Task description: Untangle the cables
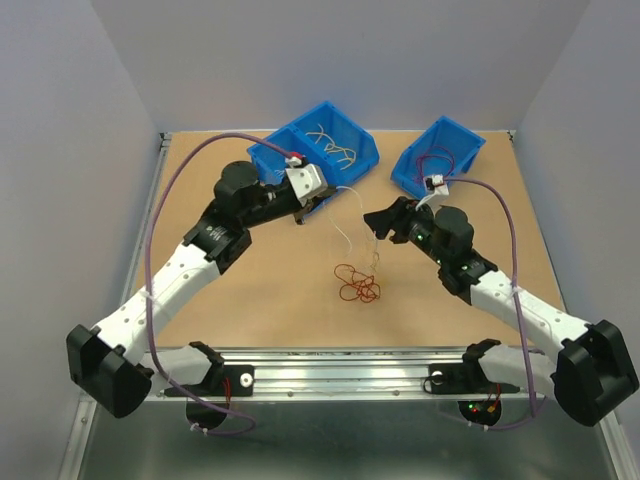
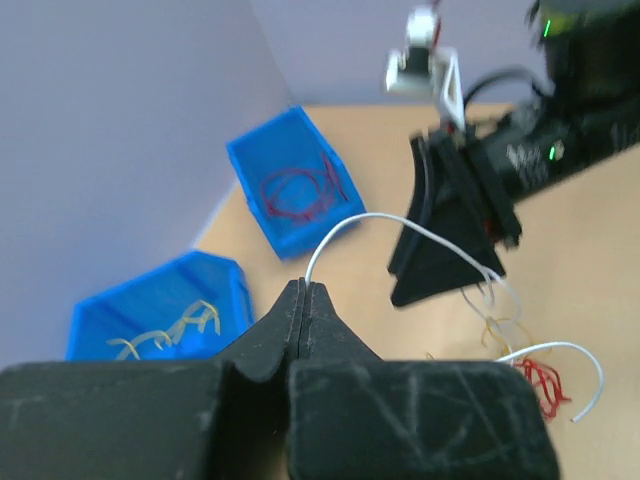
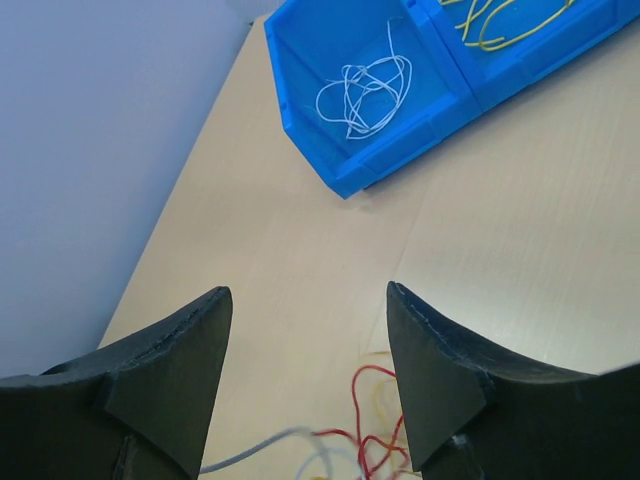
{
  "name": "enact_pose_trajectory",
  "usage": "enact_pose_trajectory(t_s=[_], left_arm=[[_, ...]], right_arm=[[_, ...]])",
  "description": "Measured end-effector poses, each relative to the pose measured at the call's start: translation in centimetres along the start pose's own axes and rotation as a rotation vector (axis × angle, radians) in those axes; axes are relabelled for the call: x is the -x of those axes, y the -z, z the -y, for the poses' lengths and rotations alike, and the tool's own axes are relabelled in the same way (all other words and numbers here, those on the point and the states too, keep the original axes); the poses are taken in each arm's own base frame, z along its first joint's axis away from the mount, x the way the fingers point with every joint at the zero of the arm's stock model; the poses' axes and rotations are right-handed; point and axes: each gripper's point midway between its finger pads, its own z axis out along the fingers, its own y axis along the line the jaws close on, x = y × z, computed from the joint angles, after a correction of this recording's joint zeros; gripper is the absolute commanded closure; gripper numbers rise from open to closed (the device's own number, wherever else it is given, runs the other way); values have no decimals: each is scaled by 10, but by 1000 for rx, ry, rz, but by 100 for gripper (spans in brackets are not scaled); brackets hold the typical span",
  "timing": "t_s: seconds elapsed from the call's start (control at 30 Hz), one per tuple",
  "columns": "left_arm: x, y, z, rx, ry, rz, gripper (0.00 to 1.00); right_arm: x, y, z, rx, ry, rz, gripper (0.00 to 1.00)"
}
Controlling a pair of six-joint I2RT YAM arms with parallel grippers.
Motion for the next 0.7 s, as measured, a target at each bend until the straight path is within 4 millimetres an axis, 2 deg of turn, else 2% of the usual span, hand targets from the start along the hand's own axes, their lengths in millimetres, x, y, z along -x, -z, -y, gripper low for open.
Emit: enact_pose_trajectory(t_s=[0.03, 0.07, 0.2, 0.23, 0.3, 0.37, 0.5, 0.6, 0.7], left_arm=[[-13, -3, 3, -10, 11, -23, 100], [-42, -9, 8, -28, 41, -77, 100], [-118, -16, 23, -46, 124, -222, 100], [-130, -15, 25, -42, 138, -249, 100], [-141, -13, 24, -8, 144, -266, 100], [-139, -12, 16, 38, 135, -256, 100], [-114, -4, -4, 154, 96, -175, 100], [-89, 7, -13, 212, 70, -105, 100], [-68, 13, -20, 248, 50, -47, 100]], right_arm=[[2, 1, 1, -11, 2, 9, 31], [4, 2, 2, -19, 4, 16, 31], [16, 9, 8, -70, 13, 66, 31], [20, 11, 6, -69, 17, 81, 31], [26, 14, 3, -61, 22, 99, 31], [29, 16, 1, -58, 24, 110, 31], [26, 15, 1, -50, 27, 97, 32], [18, 10, -2, -22, 36, 63, 33], [0, 1, -1, 15, 45, -5, 33]])
